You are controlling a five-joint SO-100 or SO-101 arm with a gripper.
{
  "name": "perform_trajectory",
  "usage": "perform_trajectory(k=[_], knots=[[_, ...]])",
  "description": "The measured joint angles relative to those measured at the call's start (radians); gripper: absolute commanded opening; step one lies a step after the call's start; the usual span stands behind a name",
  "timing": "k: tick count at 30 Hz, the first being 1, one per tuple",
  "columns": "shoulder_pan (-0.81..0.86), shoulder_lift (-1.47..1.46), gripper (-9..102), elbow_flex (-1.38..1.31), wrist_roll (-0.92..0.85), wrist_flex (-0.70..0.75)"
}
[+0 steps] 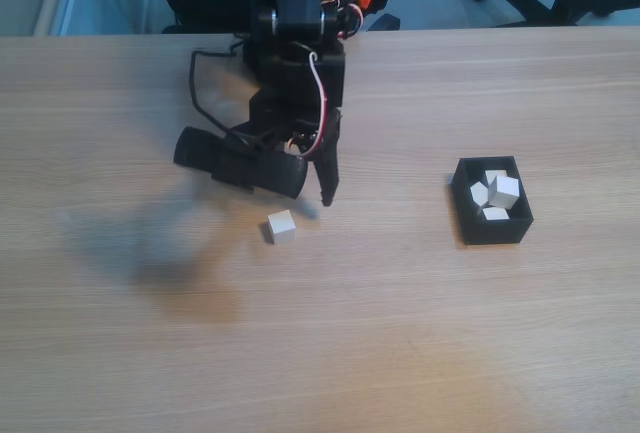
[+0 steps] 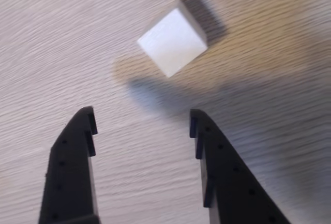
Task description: Pick blocks and place them in the box.
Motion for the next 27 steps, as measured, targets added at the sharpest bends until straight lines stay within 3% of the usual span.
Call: perform_trajectory(k=[13,27], knots=[[0.083,-0.026,21,0.077,-0.413,-0.167],[0.097,-0.052,21,0.077,-0.543,-0.229]])
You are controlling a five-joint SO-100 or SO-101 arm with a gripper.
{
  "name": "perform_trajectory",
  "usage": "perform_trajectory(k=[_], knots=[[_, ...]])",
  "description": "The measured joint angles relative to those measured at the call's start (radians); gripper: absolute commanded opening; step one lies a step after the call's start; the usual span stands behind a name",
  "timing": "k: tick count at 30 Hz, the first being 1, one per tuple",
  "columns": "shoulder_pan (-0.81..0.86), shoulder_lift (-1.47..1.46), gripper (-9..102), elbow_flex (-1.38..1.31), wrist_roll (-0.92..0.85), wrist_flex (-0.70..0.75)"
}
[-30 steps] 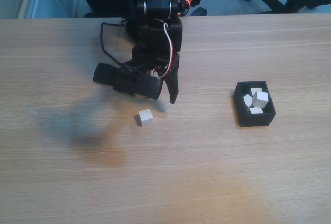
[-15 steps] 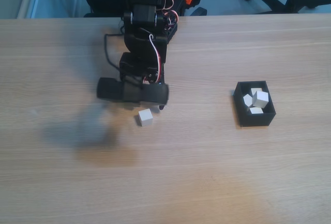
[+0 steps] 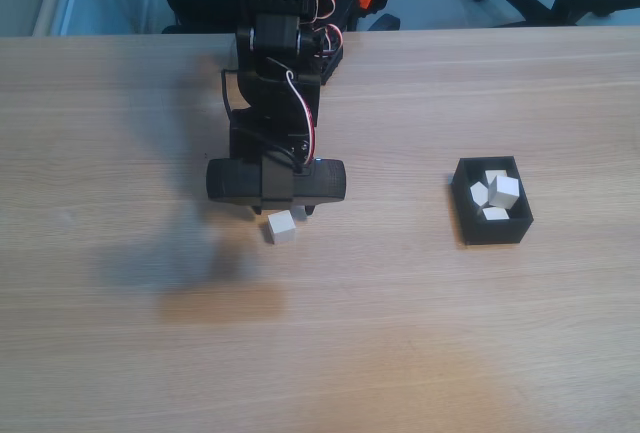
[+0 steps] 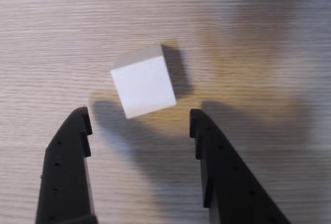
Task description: Pick blocks and place them in the box.
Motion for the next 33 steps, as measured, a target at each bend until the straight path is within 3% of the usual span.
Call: perform_trajectory(k=[19,33], knots=[[-0.005,-0.094,18,-0.002,-0.037,-0.124],[-0.015,-0.115,6,-0.011,-0.051,-0.147]])
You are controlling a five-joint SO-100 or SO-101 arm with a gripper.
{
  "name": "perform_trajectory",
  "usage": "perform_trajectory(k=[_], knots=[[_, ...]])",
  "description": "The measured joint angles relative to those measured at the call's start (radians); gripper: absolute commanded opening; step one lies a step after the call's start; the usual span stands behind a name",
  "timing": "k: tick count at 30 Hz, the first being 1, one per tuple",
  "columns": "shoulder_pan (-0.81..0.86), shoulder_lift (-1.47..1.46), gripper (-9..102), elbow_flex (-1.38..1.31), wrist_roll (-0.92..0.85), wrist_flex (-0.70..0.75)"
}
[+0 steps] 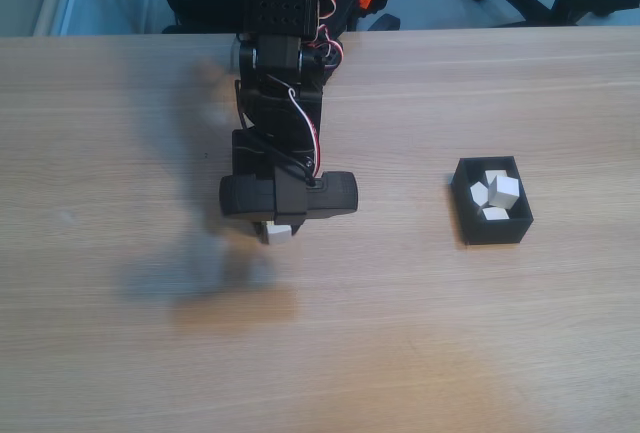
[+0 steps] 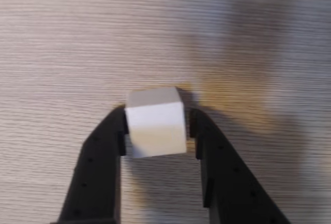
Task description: Pick blocks and place them in the box.
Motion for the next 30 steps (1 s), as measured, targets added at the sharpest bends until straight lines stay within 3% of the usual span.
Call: perform_trajectory(k=[3,15,24,30], knots=[[-0.003,0.000,0,0.000,0.011,0.000],[-0.098,0.118,1,0.011,0.075,0.054],[-0.357,0.202,2,-0.026,0.347,0.204],[-0.537,0.127,0,-0.252,0.588,0.399]])
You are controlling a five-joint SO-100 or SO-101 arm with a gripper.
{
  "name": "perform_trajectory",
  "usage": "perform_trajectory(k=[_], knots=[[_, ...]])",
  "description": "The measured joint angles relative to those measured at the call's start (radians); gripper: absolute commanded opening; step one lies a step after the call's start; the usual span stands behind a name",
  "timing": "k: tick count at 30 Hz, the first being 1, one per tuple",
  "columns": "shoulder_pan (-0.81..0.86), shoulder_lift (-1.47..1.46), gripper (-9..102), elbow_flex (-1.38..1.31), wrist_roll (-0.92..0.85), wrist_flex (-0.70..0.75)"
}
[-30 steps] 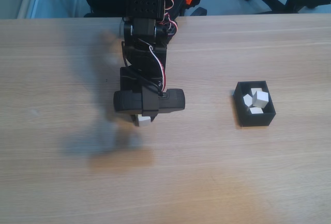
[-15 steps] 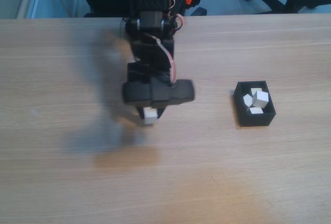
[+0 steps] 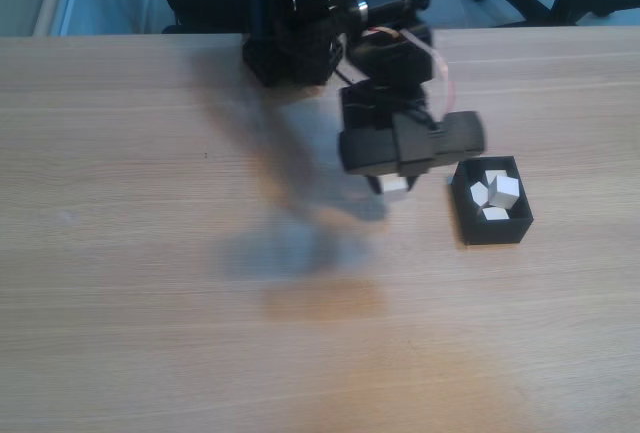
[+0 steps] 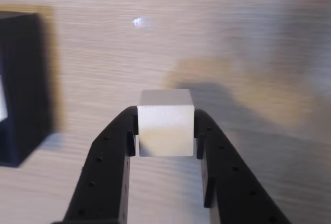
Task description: Pick blocks and place them in the box.
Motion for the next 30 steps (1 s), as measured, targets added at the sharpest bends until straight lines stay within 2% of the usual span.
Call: perform_trajectory(k=[4,12,21,30], knots=[[-0.091,-0.095,0,-0.190,0.127,0.115],[-0.183,-0.258,0,-0.433,0.291,0.241],[-0.273,-0.377,0,-0.595,0.423,0.310],[-0.313,-0.430,3,-0.672,0.442,0.319]])
